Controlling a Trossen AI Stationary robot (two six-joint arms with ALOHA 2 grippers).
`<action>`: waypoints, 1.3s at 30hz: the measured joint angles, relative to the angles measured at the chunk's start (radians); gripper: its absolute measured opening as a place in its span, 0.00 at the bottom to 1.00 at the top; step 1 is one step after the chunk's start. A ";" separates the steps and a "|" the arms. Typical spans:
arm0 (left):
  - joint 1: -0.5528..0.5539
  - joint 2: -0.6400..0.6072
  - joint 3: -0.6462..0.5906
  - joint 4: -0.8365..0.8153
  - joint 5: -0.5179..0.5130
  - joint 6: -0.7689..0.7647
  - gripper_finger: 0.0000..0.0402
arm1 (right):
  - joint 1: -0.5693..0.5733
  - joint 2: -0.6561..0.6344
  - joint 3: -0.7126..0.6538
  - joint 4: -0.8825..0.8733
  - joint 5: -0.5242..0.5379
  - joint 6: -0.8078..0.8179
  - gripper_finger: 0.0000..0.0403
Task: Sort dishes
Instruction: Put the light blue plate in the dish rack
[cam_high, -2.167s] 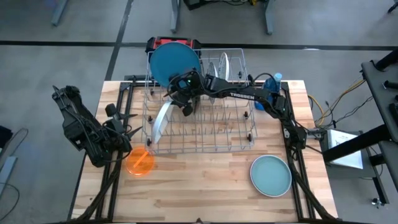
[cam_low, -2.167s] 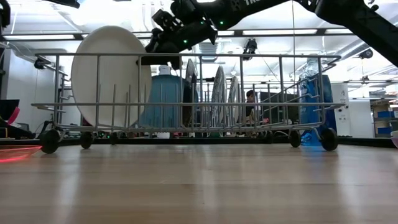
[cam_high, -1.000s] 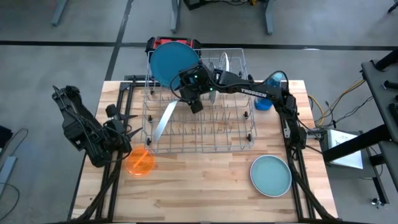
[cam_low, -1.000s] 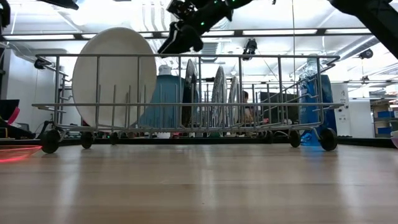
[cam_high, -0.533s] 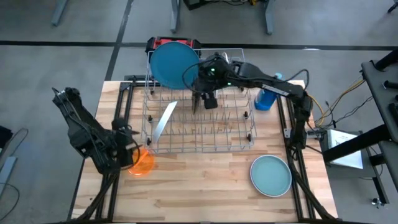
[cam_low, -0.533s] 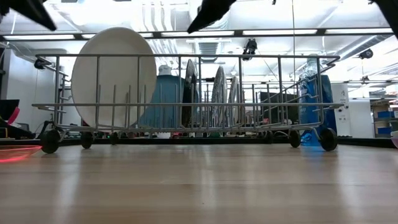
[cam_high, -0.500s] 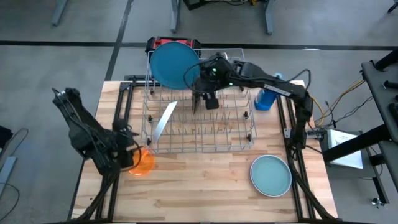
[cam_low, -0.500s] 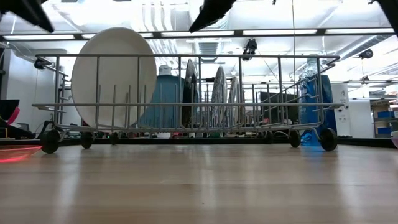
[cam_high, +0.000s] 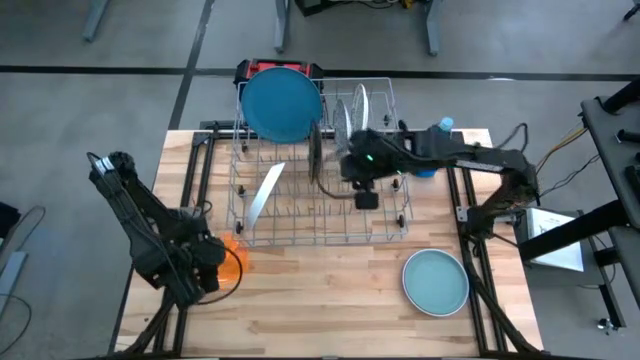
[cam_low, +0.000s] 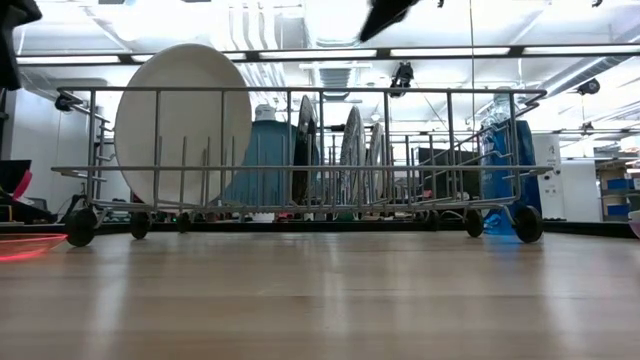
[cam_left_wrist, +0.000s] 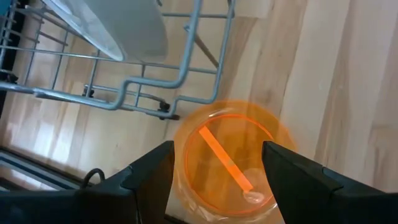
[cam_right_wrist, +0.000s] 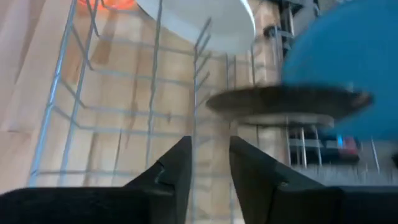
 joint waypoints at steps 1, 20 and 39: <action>-0.006 0.010 0.000 0.001 0.000 -0.009 0.58 | 0.019 -0.031 -0.030 -0.004 0.031 0.041 0.21; -0.019 0.033 0.051 0.165 -0.215 0.204 0.58 | 0.437 -0.326 -0.543 -0.114 0.140 0.997 0.02; -0.019 0.035 0.232 0.174 -0.564 0.515 0.58 | 0.844 -0.198 -0.867 0.182 0.041 1.530 0.28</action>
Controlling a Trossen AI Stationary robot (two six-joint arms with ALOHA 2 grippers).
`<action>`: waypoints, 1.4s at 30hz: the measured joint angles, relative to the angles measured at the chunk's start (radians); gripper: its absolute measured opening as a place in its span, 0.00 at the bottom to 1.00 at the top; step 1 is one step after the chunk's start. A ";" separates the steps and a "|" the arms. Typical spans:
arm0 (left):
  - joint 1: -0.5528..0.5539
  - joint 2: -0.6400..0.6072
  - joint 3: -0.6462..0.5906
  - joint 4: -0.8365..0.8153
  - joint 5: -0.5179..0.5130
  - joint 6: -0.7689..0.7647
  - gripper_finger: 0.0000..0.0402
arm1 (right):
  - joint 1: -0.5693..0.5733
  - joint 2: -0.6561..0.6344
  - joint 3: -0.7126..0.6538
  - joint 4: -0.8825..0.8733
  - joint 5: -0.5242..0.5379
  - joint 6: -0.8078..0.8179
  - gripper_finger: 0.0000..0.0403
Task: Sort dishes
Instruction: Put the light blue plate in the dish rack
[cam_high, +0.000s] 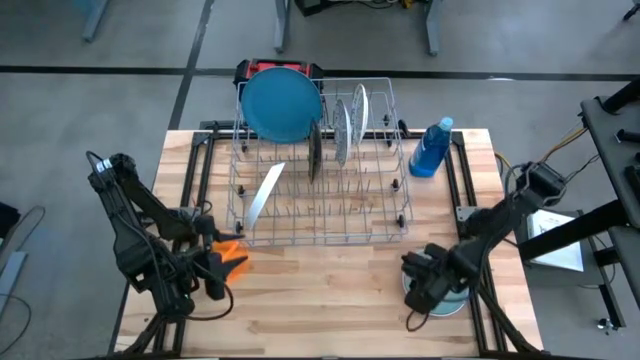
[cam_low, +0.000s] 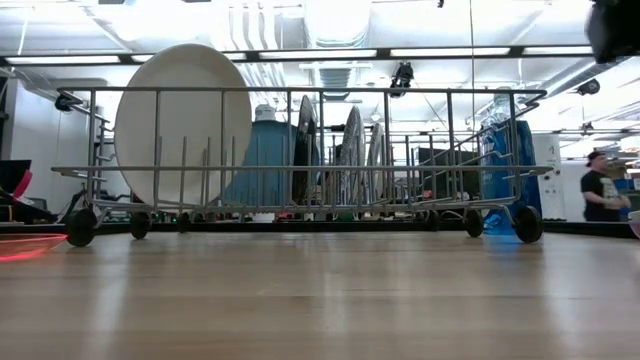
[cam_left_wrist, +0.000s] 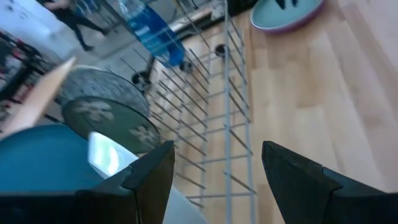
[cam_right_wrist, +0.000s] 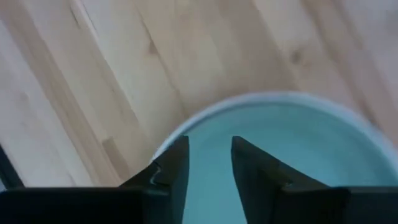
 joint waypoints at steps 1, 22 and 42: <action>0.000 0.000 0.000 -0.001 -0.013 0.009 0.58 | 0.015 0.014 -0.001 0.001 -0.001 0.037 0.30; 0.002 0.000 -0.024 0.001 -0.094 -0.030 0.58 | 0.073 0.207 -0.011 0.157 -0.003 0.157 0.39; 0.002 0.000 -0.047 0.039 -0.066 -0.097 0.58 | 0.074 0.156 0.056 0.141 0.026 -0.004 0.02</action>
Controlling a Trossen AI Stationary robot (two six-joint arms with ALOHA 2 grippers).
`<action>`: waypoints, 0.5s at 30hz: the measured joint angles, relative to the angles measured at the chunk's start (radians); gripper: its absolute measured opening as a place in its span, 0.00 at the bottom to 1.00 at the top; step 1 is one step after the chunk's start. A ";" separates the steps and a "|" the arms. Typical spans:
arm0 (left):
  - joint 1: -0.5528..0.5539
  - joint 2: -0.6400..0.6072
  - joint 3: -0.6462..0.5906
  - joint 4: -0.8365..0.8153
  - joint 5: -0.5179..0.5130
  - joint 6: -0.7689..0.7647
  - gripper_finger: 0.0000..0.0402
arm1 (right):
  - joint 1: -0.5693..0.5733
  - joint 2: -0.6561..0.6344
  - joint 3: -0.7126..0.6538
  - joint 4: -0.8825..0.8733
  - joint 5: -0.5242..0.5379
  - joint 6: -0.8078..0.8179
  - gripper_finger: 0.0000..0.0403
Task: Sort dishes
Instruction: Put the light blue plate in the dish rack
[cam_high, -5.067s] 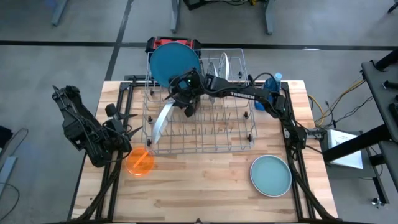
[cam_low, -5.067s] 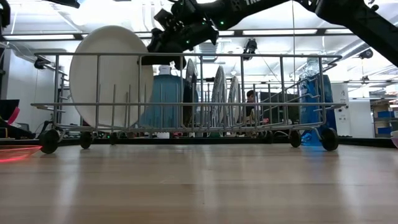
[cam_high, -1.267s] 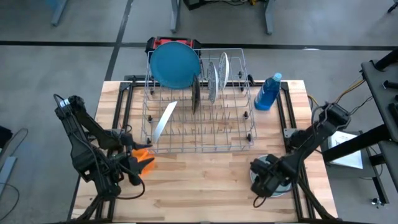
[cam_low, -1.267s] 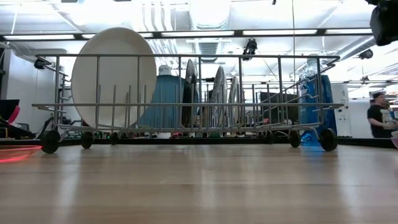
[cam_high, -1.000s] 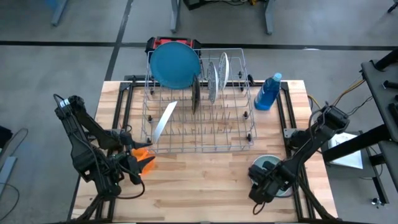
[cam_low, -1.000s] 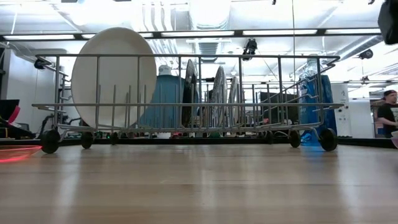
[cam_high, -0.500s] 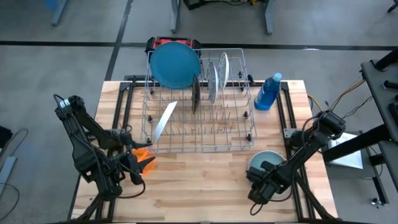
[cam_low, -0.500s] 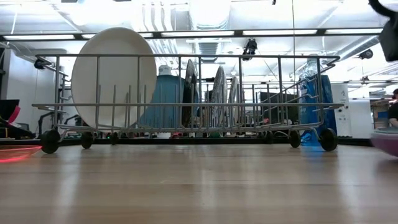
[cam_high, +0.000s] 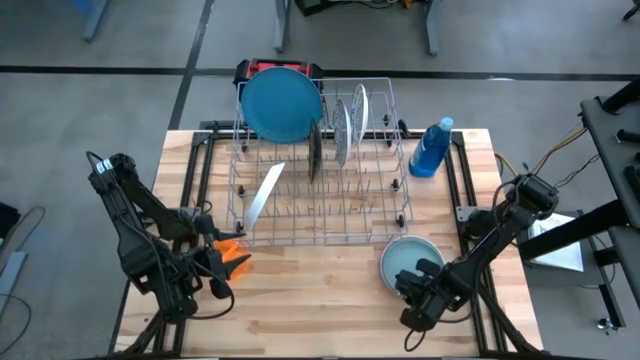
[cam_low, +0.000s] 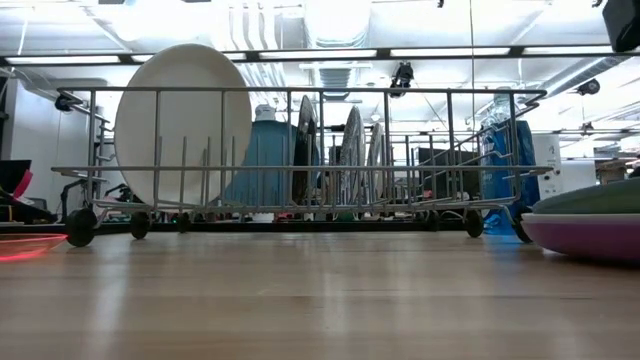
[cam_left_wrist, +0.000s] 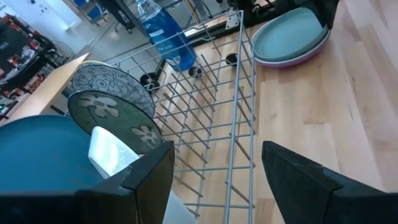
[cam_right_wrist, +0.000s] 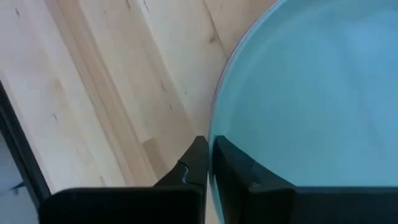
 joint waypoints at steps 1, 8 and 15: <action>0.000 0.000 -0.003 0.003 0.000 0.000 0.58 | 0.003 0.000 0.007 -0.015 0.000 -0.001 0.01; 0.000 0.000 -0.012 0.058 0.030 0.041 0.58 | 0.013 0.000 0.158 -0.252 -0.027 -0.024 0.00; 0.000 0.014 -0.012 0.217 0.095 0.243 0.58 | 0.028 -0.001 0.364 -0.391 0.114 -0.135 0.00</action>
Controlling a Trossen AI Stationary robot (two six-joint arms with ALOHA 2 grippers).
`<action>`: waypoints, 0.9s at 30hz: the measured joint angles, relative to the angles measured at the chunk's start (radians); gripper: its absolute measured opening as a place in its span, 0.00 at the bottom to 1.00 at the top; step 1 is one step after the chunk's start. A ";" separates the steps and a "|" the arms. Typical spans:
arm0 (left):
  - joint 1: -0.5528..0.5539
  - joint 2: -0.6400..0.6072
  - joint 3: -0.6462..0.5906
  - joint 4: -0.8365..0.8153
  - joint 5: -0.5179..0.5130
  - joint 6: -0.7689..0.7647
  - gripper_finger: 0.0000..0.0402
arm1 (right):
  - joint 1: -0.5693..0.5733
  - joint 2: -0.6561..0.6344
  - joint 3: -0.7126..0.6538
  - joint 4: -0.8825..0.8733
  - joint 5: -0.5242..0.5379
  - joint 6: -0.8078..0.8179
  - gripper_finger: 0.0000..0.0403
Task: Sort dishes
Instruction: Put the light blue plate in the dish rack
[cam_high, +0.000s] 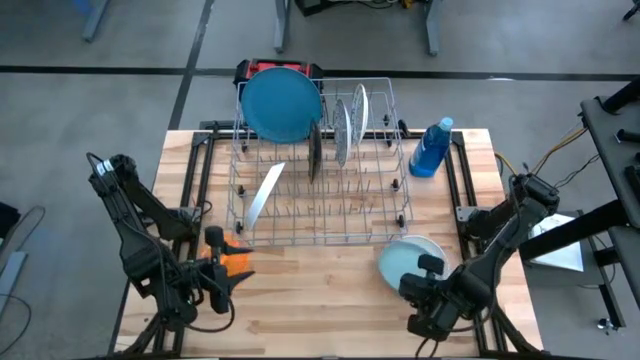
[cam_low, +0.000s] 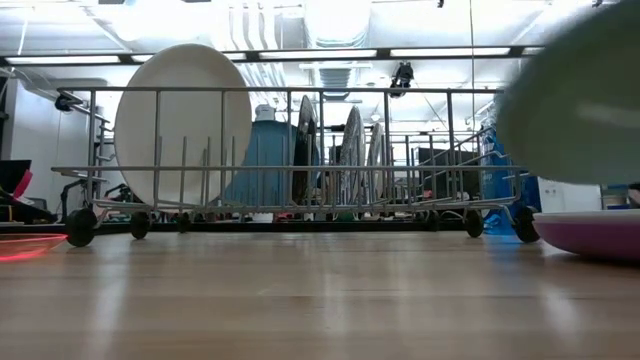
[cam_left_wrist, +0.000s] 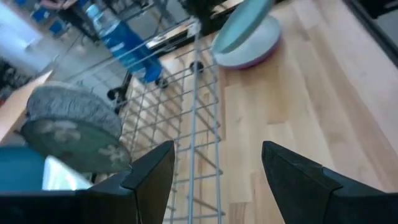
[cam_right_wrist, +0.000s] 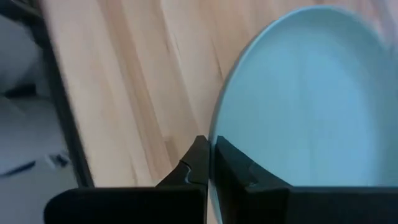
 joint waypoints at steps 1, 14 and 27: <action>0.000 0.005 0.000 0.021 0.005 0.032 0.58 | 0.002 0.000 0.021 -0.001 0.033 -0.024 0.00; 0.086 0.125 0.000 0.238 -0.009 0.330 0.58 | -0.048 -0.001 0.105 0.343 0.318 -0.799 0.00; 0.120 0.154 0.004 0.444 -0.096 0.584 0.58 | -0.147 0.002 0.104 0.535 0.175 -1.125 0.00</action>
